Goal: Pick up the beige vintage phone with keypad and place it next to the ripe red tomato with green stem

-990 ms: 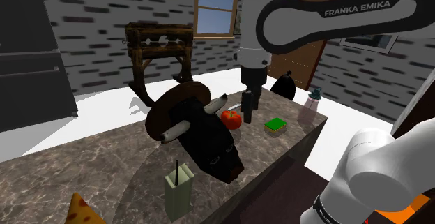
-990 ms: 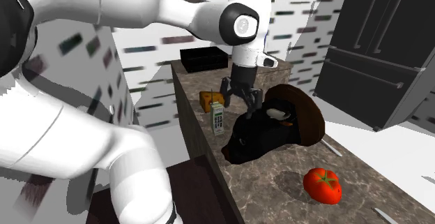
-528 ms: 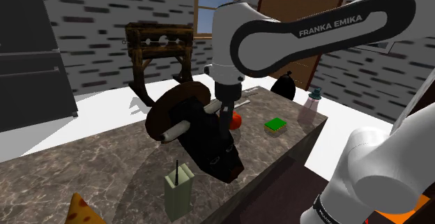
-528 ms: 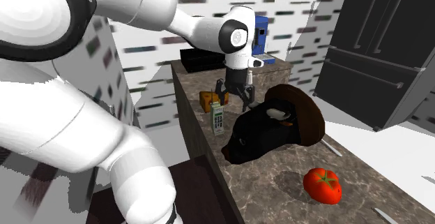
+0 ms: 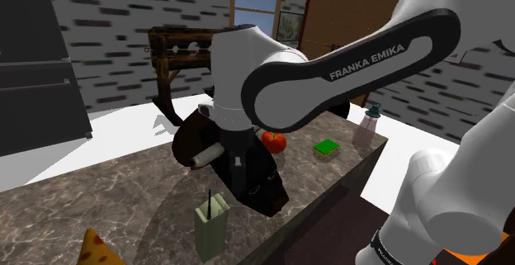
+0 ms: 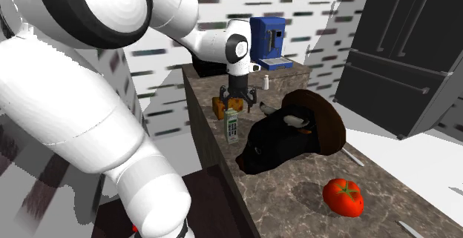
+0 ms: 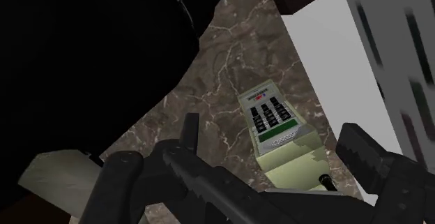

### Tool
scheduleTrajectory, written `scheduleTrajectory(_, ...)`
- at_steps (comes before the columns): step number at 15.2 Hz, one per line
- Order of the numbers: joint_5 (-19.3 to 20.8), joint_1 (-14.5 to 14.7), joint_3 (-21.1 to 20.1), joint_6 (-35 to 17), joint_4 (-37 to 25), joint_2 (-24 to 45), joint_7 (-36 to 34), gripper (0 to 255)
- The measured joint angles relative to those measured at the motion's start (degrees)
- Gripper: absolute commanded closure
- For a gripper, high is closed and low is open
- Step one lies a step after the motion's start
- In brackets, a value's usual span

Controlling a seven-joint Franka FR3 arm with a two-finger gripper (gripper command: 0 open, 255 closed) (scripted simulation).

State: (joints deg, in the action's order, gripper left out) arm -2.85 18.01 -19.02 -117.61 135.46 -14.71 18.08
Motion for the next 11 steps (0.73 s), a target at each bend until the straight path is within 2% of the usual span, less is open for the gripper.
scheduleTrajectory(4, 1.6, 2.17, -2.82, -4.18, -1.78, 4.93, 1.47, 0)
scheduleTrajectory(11, 2.85, 2.28, -3.43, -9.29, 0.35, 7.88, 1.02, 0)
